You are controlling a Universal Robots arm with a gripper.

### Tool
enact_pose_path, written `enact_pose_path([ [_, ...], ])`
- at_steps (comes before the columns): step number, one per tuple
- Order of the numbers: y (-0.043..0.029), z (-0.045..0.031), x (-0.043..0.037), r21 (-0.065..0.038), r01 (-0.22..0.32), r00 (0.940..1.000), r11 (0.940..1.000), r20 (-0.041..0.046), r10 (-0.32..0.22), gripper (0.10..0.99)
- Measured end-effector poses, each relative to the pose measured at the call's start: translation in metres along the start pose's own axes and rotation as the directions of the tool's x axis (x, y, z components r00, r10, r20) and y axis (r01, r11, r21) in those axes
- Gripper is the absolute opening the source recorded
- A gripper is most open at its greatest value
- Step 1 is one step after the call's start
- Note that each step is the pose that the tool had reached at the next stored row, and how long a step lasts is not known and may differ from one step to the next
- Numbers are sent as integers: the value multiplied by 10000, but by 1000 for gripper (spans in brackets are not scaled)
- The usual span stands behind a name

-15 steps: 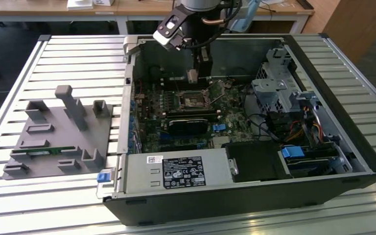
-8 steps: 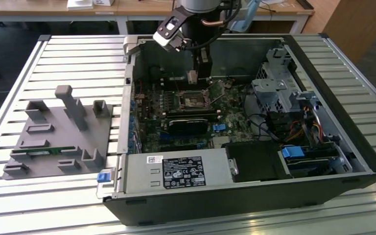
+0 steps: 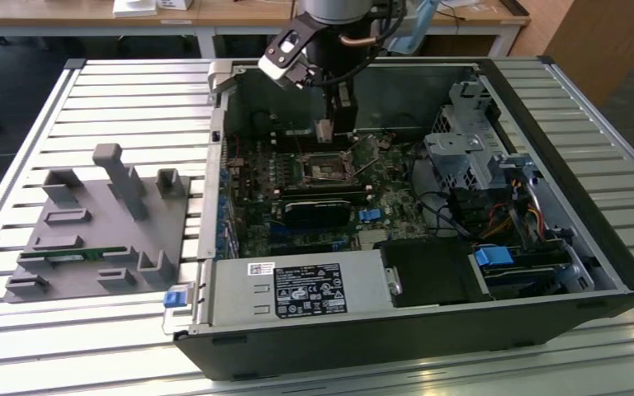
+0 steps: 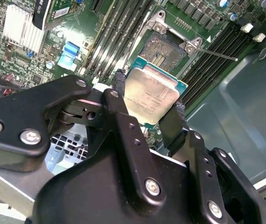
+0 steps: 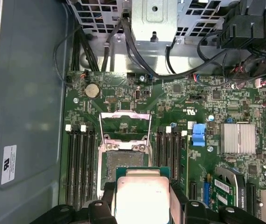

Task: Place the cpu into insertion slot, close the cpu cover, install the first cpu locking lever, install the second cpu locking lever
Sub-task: 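Place the cpu into insertion slot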

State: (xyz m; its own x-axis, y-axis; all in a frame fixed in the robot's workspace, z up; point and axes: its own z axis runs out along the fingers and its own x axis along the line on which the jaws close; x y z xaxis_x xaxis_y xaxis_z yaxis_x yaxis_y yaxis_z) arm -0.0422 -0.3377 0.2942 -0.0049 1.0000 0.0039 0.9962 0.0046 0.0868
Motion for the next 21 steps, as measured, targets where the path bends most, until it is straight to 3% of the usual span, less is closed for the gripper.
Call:
enact_pose_path([
  [5, -3, 32, 33, 0, -134, 9999, 9999, 14, 134, 541],
  [11, -11, 123, 82, 3, -157, 9999, 9999, 16, 157, 541],
  [21, -17, 202, 87, 4, -156, 9999, 9999, 16, 156, 541],
])
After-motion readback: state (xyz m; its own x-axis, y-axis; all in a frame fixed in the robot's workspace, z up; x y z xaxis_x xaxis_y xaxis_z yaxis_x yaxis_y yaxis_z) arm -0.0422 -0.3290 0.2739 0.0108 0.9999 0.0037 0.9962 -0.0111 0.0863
